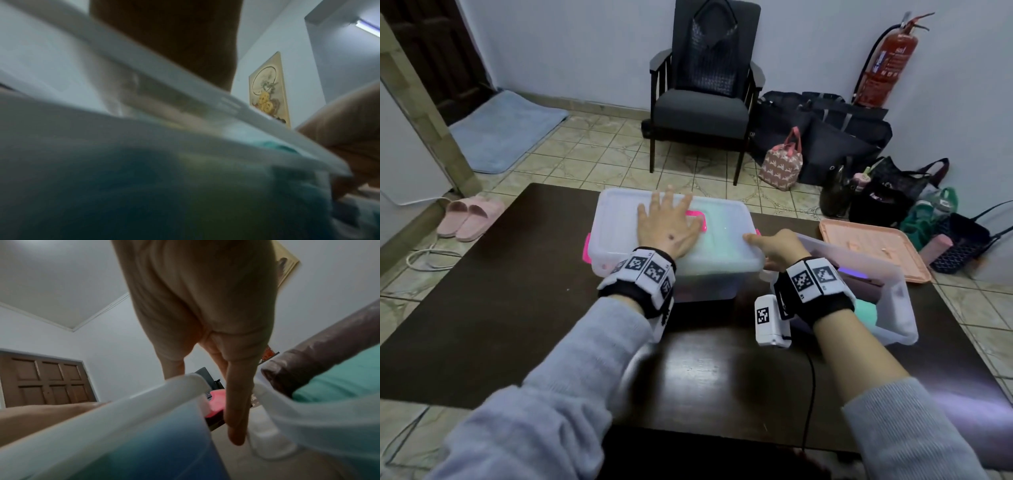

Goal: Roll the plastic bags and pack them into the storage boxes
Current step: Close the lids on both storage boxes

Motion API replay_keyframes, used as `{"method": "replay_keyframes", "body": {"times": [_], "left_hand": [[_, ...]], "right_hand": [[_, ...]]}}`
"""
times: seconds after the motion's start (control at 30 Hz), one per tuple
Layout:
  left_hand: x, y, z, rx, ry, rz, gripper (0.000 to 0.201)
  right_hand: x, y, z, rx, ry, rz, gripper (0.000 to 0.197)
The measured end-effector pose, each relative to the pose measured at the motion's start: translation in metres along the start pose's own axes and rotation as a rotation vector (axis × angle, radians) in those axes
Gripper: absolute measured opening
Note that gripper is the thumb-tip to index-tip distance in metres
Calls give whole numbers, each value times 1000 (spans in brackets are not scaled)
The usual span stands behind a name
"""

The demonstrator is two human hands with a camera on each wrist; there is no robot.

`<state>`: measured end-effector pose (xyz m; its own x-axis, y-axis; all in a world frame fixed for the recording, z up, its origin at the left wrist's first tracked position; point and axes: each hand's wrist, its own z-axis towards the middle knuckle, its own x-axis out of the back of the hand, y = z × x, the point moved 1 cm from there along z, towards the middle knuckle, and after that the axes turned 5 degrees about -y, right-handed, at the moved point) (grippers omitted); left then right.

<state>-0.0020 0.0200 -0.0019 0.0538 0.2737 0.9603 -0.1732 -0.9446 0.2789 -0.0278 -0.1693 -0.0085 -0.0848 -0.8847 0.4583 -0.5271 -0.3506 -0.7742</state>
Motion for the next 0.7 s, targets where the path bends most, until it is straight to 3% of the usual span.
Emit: {"method": "replay_keyframes", "body": {"times": [0.07,0.23,0.57,0.7], "left_hand": [[-9,1,5,6,-100,62,62],[-15,-4,9,24,-166,45,64],[-18,-3,7,21,-136,41,64],[-19,-3,7,17,-122,31,63]], "right_hand": [[1,0,2,-1,1,-9,54],[-2,-5,8,53,-29,-79,46],[-16,-8,10,189,204,-395,29],[-21,-8,8,201,210,-414,31]]}}
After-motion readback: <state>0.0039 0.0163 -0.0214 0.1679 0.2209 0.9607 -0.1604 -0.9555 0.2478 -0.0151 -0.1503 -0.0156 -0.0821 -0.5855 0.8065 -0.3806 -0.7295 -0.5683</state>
